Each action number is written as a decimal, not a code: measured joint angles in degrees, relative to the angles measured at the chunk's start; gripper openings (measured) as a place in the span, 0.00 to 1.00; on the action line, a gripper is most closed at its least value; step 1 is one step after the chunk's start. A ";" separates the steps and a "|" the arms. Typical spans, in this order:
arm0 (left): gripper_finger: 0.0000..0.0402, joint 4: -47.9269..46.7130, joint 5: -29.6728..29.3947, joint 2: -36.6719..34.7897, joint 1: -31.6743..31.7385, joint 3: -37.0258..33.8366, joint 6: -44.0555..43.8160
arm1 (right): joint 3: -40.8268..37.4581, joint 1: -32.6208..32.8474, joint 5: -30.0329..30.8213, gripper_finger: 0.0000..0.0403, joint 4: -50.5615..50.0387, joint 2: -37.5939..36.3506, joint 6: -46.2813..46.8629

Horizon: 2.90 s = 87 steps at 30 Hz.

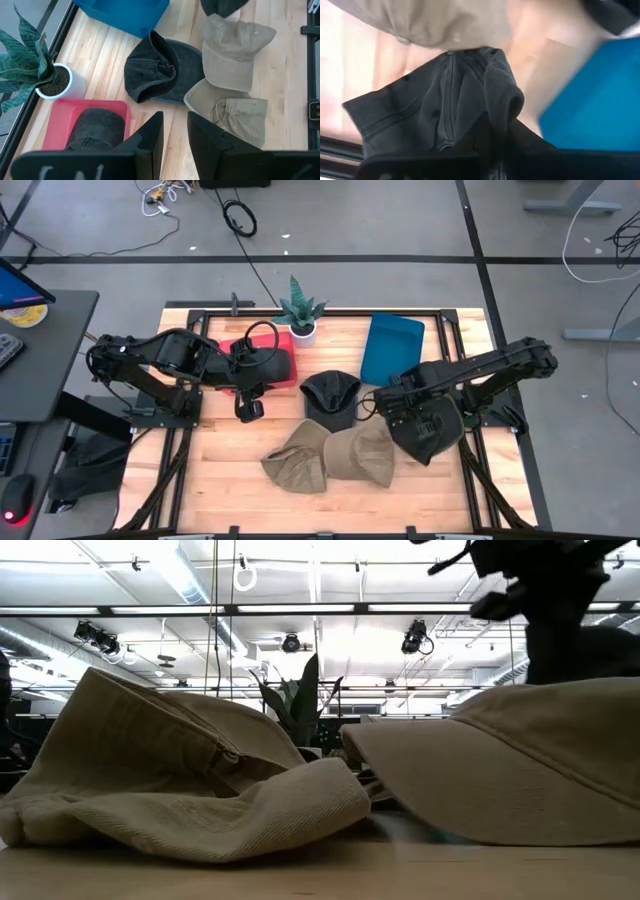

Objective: Pick & Place hat
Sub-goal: Put the right black cap into the red bin

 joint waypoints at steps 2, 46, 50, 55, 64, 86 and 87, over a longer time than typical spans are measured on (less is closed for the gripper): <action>0.22 -0.05 0.00 0.00 -0.01 0.00 0.00 | 2.32 -0.02 1.83 0.04 -2.35 0.00 0.00; 0.65 30.36 0.48 -0.02 11.06 0.02 -9.07 | 33.37 -1.97 36.42 0.04 24.95 -3.04 -7.93; 0.73 34.47 2.70 -0.02 12.38 0.02 -9.26 | 33.35 -1.97 36.42 0.04 27.54 -3.03 -8.98; 0.78 35.92 4.32 -0.02 13.65 0.02 -10.87 | 33.33 -1.97 36.39 0.04 31.90 -3.04 -10.96; 0.72 40.93 8.31 0.70 13.68 0.07 -4.41 | 33.33 -1.97 33.30 0.04 36.96 -3.02 -13.67; 0.03 38.52 11.90 1.42 13.66 0.04 6.87 | 33.33 -1.97 31.70 0.18 36.99 -2.99 -11.12; 0.03 38.53 11.80 1.42 13.66 0.04 7.54 | 33.33 -1.97 31.72 0.22 37.01 -2.99 -10.54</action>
